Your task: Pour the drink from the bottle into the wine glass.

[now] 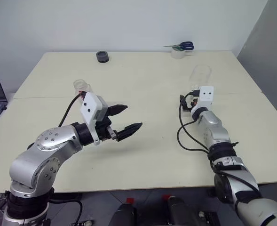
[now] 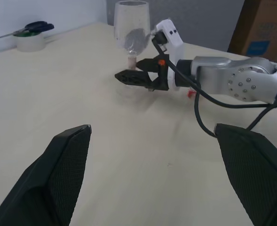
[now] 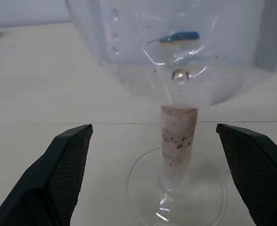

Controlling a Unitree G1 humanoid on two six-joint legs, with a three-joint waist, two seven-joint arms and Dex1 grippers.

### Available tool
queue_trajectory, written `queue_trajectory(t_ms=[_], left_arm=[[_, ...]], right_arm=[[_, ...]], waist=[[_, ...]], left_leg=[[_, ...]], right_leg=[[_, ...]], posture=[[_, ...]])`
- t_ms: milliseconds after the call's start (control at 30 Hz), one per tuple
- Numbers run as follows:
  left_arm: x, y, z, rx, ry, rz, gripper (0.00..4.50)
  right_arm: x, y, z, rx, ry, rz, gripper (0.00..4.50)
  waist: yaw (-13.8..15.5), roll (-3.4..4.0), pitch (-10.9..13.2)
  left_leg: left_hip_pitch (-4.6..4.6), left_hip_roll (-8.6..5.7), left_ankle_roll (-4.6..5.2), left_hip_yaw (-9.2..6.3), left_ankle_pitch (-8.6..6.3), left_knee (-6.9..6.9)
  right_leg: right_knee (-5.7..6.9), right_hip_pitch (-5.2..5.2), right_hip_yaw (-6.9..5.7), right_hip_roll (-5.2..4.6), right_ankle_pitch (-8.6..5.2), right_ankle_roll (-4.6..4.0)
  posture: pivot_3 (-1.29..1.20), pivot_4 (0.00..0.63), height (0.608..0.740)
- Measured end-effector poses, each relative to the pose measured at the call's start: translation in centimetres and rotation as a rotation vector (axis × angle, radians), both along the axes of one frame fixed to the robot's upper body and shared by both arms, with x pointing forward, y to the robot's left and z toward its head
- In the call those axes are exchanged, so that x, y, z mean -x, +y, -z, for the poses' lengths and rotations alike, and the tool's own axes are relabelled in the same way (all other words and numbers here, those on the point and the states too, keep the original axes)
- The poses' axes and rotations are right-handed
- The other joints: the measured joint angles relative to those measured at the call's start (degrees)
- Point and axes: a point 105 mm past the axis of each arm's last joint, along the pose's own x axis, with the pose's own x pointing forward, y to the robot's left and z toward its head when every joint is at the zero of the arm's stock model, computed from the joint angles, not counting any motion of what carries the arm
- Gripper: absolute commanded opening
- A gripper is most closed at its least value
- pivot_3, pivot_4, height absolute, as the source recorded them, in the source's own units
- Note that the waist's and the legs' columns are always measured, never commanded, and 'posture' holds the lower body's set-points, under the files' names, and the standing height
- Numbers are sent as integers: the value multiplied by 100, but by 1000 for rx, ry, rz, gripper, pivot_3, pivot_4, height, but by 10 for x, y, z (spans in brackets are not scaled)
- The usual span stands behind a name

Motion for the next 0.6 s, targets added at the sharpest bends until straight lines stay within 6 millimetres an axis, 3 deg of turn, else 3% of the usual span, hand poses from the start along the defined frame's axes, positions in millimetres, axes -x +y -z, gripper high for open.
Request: queue_trajectory(t_ms=[233,267,400,600], left_arm=[[0,-1,-1,-1,-1,6,4467],[0,-1,0,-5,1,5,4489],[0,0,1,-13,5,3,4500],[1,3,3,-13,16,-3,4500]], right_arm=[[-7,0,10,12,33,7,4500],[-7,0,10,15,33,7,4321],[-8,-1,6,10,5,15,3293],[-10,0,-7,30,-65,14,1047]], waist=[[-30,1,1],[-37,1,1],[-61,2,1],[-90,2,2]], left_leg=[[-1,1,0,1,0,0],[0,1,0,1,0,0],[0,1,0,0,0,-1],[0,1,0,-1,0,-1]], right_leg=[[0,-1,1,0,0,0],[0,0,1,0,0,0],[0,0,1,0,0,0],[0,-1,1,0,0,0]], posture=[[0,150,740],[0,150,740],[0,150,740],[0,150,740]])
